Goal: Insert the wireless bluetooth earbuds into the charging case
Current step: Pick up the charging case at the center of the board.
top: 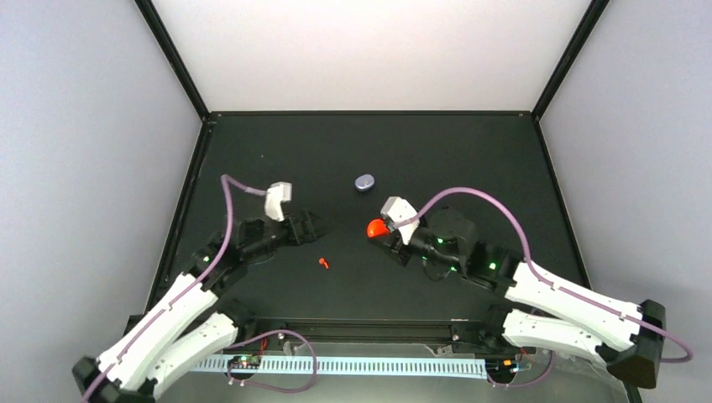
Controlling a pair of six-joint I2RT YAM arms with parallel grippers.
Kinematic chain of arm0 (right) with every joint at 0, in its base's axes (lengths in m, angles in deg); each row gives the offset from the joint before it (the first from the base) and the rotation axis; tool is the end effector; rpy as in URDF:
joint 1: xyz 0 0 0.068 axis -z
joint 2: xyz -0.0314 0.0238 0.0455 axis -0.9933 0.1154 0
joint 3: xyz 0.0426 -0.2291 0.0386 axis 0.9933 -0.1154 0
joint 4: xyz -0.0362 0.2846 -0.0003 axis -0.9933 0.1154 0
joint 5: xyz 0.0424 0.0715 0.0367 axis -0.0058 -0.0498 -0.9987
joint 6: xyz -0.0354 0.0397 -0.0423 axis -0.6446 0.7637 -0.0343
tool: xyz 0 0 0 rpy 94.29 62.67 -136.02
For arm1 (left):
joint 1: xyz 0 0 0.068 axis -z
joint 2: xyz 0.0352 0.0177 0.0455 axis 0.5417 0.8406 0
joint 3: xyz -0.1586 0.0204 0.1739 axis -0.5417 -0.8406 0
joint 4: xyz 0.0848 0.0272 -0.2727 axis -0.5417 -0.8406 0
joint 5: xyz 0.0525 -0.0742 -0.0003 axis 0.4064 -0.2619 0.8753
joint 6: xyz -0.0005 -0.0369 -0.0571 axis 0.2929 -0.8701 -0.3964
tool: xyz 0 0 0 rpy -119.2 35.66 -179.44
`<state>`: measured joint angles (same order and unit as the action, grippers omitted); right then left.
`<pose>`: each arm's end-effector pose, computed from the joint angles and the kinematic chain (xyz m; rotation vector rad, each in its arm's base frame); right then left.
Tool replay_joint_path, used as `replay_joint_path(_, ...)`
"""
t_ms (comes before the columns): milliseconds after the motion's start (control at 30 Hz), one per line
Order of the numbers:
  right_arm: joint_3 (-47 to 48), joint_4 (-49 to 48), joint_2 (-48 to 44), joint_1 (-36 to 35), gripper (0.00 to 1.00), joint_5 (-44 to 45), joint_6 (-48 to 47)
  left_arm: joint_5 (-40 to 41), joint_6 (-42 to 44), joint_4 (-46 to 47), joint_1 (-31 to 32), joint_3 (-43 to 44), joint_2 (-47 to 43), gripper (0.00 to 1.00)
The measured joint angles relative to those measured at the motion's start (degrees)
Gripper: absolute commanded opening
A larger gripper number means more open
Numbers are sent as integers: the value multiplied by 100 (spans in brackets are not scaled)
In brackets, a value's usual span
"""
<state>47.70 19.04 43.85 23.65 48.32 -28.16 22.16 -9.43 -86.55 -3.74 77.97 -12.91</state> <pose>0.1456 0.2466 0.2741 -0.9924 1.6654 0.6451 0.1933 -0.1212 0.2586 -0.0965 2.1376 -0.9948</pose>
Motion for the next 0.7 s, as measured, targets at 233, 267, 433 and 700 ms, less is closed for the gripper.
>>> replay_joint_path(233, -267, 129, -791, -9, 42, -61, -210, -4, -348, 868, 1475, 782, 1281, 98)
replay_joint_path(267, -267, 136, -813, -9, 42, -61, -232, -7, -378, 949, 1574, 848, 1388, 98)
replay_joint_path(433, -267, 205, -820, -9, 42, -61, -289, -24, -518, 1231, 1757, 977, 1659, 97)
replay_joint_path(700, -267, 264, -686, -9, 42, -59, -313, -125, -564, 1377, 1882, 1231, 2050, 86)
